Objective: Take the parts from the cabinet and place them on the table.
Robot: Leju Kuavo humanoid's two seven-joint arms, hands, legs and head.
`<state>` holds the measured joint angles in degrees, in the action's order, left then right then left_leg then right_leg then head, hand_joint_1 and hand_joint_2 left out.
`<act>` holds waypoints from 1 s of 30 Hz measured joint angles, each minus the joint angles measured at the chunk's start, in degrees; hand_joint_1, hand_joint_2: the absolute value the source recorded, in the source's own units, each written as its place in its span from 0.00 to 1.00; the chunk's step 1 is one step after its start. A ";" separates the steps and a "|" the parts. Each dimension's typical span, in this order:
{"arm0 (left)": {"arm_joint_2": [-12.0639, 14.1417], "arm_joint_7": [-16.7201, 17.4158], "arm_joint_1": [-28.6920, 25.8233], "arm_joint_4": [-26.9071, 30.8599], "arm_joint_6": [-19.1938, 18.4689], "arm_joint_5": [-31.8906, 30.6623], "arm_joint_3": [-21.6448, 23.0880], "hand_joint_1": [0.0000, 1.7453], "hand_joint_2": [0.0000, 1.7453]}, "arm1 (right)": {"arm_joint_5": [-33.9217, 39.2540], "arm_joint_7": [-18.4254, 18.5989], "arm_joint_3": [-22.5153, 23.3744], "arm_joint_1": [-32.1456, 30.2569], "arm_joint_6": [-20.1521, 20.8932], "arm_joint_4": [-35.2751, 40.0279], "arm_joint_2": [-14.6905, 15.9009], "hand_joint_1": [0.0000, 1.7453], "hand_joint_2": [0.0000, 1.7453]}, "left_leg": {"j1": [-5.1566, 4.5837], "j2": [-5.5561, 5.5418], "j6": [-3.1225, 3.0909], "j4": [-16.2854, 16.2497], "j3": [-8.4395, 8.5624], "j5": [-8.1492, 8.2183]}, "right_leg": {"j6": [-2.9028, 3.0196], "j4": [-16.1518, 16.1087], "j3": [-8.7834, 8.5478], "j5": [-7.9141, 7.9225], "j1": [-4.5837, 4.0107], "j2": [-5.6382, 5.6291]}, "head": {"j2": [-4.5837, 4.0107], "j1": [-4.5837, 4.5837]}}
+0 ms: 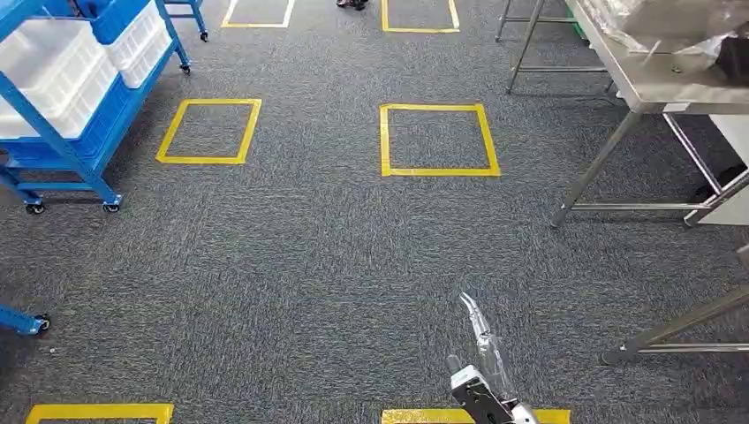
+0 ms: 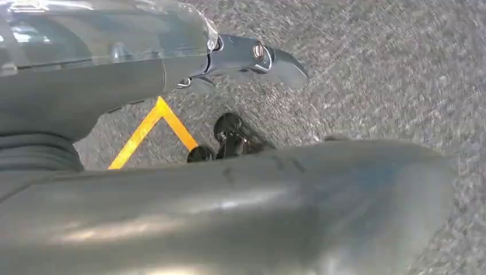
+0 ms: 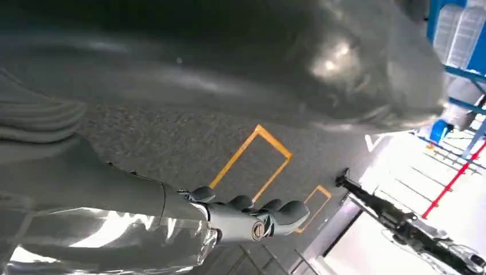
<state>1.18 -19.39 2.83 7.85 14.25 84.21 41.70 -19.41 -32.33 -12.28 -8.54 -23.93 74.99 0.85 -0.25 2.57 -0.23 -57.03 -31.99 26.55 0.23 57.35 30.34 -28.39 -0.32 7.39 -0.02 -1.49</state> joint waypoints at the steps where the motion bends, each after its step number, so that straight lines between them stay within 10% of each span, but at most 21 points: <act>1: 0.00 -0.02 -0.02 0.00 0.11 0.00 -0.37 0.00 0.00 | -0.04 0.04 0.00 0.00 -0.04 0.37 0.00 0.00 0.00 | 0.33 -0.70 -0.48 0.52 0.69 -0.38 | -0.51 0.10 -0.11 -0.38 0.06 0.02 | 0.00 0.00; 4: -0.04 -0.26 0.18 0.00 0.09 0.00 -1.20 0.00 0.00 | -0.35 0.37 0.24 -0.02 -0.57 0.48 0.13 0.00 0.00 | 0.53 -2.05 -0.97 0.69 0.47 -0.73 | -1.16 7.03 2.65 -4.99 0.62 -5.84 | 0.00 0.07; 7: -0.02 -0.39 0.21 0.00 0.07 0.00 -1.97 0.00 0.00 | -0.35 0.98 0.77 -0.46 -0.83 0.37 0.17 0.00 0.00 | 0.40 -4.44 -1.25 0.44 0.06 -0.94 | -1.42 18.71 8.62 -9.00 0.78 -7.07 | 0.00 0.04; 10: -0.02 -0.39 0.00 0.00 0.07 0.00 -2.45 0.00 0.00 | -0.59 1.01 0.83 -0.39 -0.92 0.39 0.17 0.00 0.00 | 0.44 -6.67 -1.09 0.11 0.24 -0.84 | -1.30 9.12 4.50 -2.09 1.16 -7.70 | 0.00 0.04; 11: -0.02 -0.39 0.03 0.00 -0.02 0.00 -2.47 0.00 0.00 | -0.83 1.07 0.92 -0.32 -0.94 0.39 0.15 0.00 0.00 | 0.52 -7.36 -0.86 -0.10 0.23 -0.73 | -1.28 3.74 2.01 0.45 1.44 -9.21 | 0.00 0.06; 12: -0.02 -0.37 0.07 0.00 -0.04 0.00 -2.49 0.00 0.00 | -1.29 1.24 1.05 -0.09 -0.96 0.31 0.15 0.00 0.00 | 0.36 -7.95 -0.44 -0.34 -0.08 -0.68 | -1.33 1.71 1.20 -0.32 1.62 -12.08 | 0.00 0.04; 17: 0.11 -0.35 -0.39 0.00 -0.07 0.00 -2.53 0.00 0.00 | -1.68 1.44 1.18 0.52 -1.05 0.24 0.13 0.00 0.00 | 0.72 -9.42 1.36 -0.56 -1.02 -0.79 | 0.66 0.82 1.31 0.68 1.49 -9.14 | 0.00 0.04; 19: 0.07 -0.33 -0.25 0.00 -0.07 0.00 -2.53 0.00 0.00 | -1.81 1.42 1.18 0.75 -1.09 0.24 0.09 0.00 0.00 | 0.57 -4.60 1.54 -5.62 -3.26 2.76 | 1.57 0.65 1.27 0.71 1.11 -7.91 | 0.00 -0.07; 21: 0.09 -0.17 0.05 0.00 -0.07 0.00 -2.53 0.00 0.00 | -2.01 1.27 1.20 0.75 -1.09 -0.22 0.09 0.00 0.00 | 0.72 -3.46 1.89 -15.06 -7.55 7.33 | 1.76 0.67 1.37 0.60 0.75 -6.14 | 0.00 -0.04; 23: 0.09 -0.04 -0.15 0.00 -0.02 0.00 -2.55 0.00 0.00 | -2.12 0.98 1.22 1.38 -1.07 -1.11 0.09 0.00 0.00 | 0.82 -3.17 2.06 -17.88 -8.62 7.40 | 1.82 0.72 1.44 0.55 0.57 -4.73 | 0.00 -0.04; 26: 0.17 0.00 -0.31 0.00 0.02 0.00 -2.60 0.00 0.00 | -2.12 0.85 1.22 2.26 -1.07 -2.06 0.09 0.00 0.00 | 0.76 -1.65 1.61 -5.52 -1.82 1.23 | 1.63 0.81 1.19 0.34 0.47 -2.83 | 0.00 -0.04; 28: 0.24 -0.07 -0.12 0.00 0.17 0.00 -2.71 0.00 0.00 | -1.94 0.55 1.22 2.80 -1.09 -2.62 0.09 0.00 0.00 | -0.17 2.12 0.87 -0.25 0.73 0.69 | 1.07 1.10 1.01 -0.02 -0.10 -1.78 | 0.00 -0.04; 30: 0.22 -0.24 -0.25 0.00 0.33 0.00 -2.93 0.00 0.00 | -1.48 0.11 1.22 3.44 -1.31 -3.46 0.09 0.00 0.00 | -0.17 0.57 0.51 -0.35 0.38 0.40 | 0.59 0.97 0.90 0.01 0.06 -0.77 | 0.00 -0.04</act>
<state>1.40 -19.63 2.58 7.85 14.58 84.21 38.77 -20.89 -32.22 -11.06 -5.10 -25.25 71.54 0.94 -0.43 3.14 0.28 -57.38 -31.60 26.94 0.83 58.32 31.24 -28.38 -0.26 6.62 -0.02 -1.53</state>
